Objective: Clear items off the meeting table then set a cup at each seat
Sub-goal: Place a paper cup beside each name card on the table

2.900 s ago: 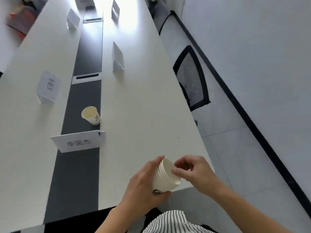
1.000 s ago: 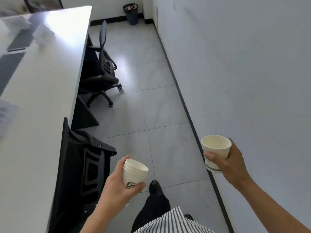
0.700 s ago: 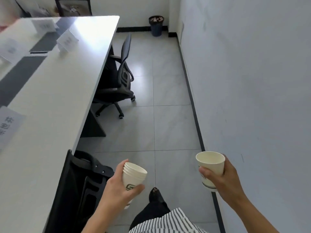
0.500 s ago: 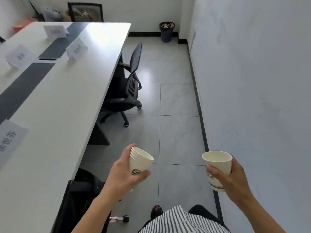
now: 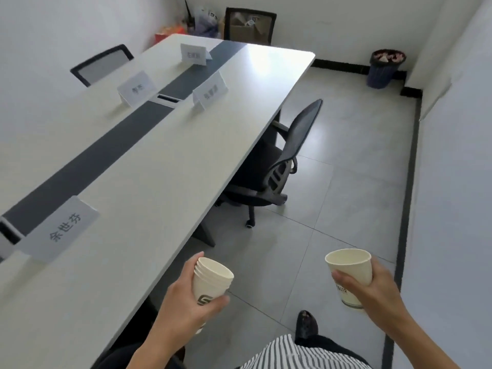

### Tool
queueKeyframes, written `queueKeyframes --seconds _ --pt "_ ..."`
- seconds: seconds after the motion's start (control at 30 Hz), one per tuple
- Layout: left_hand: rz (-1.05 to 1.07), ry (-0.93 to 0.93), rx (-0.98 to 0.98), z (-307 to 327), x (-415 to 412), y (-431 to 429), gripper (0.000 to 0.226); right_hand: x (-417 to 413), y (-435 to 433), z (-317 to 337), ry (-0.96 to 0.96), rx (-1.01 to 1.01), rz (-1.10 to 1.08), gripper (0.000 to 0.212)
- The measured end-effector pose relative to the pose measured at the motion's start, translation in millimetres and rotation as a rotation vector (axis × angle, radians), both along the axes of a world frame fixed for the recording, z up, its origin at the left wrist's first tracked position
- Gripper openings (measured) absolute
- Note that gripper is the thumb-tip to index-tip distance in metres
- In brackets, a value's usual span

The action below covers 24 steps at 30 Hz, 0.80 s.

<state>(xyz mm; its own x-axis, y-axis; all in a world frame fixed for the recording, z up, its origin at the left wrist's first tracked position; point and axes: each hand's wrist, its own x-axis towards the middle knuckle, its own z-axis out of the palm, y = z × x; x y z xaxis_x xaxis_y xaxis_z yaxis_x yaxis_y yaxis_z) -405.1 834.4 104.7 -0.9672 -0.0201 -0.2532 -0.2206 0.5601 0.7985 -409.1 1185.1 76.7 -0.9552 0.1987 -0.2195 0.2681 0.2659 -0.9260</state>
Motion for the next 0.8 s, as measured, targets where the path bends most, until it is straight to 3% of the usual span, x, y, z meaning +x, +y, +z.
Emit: queueKeyframes --seconds 0.3,0.53,0.8 --pt "0.472 0.002 -0.009 5.4 -22.9 -9.7 0.085 -210.6 -63.4 26.6 0.048 -0.009 0.488 0.040" --pt "0.682 0.023 0.015 -9.3 -53.5 -74.3 0.087 -270.3 -172.1 14.9 -0.004 -0.048 0.753 0.039" --pt "0.761 0.054 0.105 4.4 -125.0 -179.9 0.082 -350.4 -296.9 23.1 -0.093 0.002 0.929 0.048"
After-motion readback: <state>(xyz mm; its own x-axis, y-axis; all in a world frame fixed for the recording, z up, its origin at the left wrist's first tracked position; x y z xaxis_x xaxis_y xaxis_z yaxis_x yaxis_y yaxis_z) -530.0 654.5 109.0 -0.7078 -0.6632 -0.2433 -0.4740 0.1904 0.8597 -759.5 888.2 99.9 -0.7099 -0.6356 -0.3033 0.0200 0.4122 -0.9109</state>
